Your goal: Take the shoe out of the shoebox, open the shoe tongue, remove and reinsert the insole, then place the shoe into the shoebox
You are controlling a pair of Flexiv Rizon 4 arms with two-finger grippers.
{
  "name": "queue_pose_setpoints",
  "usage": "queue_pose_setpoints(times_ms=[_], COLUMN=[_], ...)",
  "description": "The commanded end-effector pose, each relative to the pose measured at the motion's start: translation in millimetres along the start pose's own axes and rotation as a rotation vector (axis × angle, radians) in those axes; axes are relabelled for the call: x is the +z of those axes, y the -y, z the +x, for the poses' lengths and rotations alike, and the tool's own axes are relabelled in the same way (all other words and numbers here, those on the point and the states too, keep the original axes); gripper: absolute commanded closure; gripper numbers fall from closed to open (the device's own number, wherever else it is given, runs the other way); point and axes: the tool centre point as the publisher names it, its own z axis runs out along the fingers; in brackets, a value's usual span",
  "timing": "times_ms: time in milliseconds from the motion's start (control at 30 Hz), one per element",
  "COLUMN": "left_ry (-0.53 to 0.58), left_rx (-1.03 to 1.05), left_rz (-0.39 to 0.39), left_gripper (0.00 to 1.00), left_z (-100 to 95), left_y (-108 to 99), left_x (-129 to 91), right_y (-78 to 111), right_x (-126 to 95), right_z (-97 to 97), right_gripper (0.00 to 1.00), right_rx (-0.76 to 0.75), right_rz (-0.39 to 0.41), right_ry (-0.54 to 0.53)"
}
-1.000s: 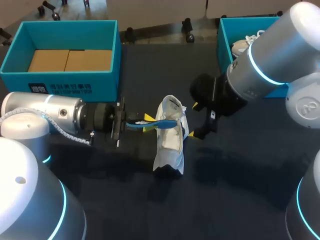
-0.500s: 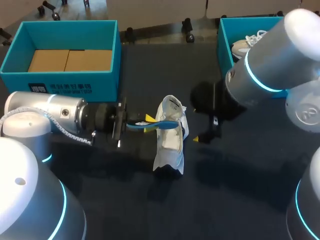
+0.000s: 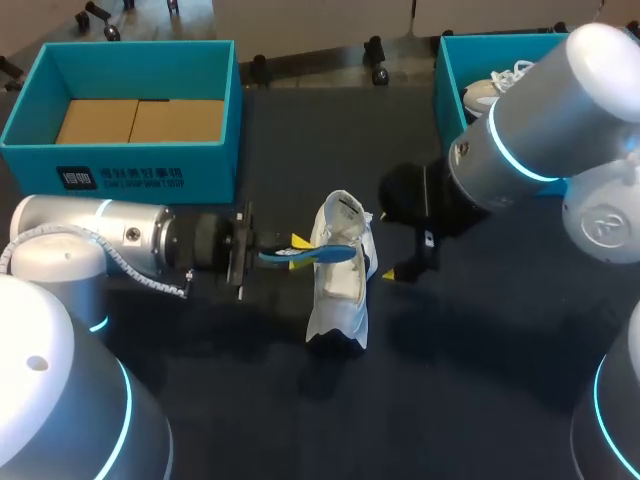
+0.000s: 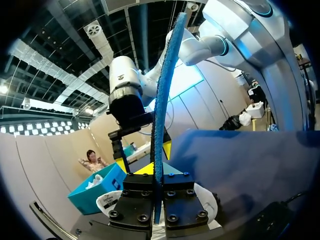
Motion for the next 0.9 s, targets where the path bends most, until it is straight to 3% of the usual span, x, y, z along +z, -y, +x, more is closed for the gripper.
queue_pose_setpoints(times_ms=[33,233,700,900], left_ry=[0.003,-0.007,-0.026,-0.010], left_rx=[-0.009,-0.019,-0.006,-0.019], left_rz=[-0.015,-0.035,-0.071,-0.052], left_gripper=[1.00,1.00,1.00,1.00], left_z=[-0.7,1.4,13.0,14.8], left_y=[-2.7,-8.0,-31.7,-22.3], left_x=[4.2,7.4,15.1,13.0], right_y=[1.9,12.8,13.4,13.4], right_x=[11.6,11.6,11.2,11.2], right_z=[-6.5,-4.5,-4.5,-4.5], right_gripper=[0.00,0.00,0.00,0.00], right_rx=[-0.002,0.004,-0.013,-0.013], right_rz=[-0.004,-0.009,-0.022,-0.022], right_ry=[-0.012,-0.026,-0.027,-0.027])
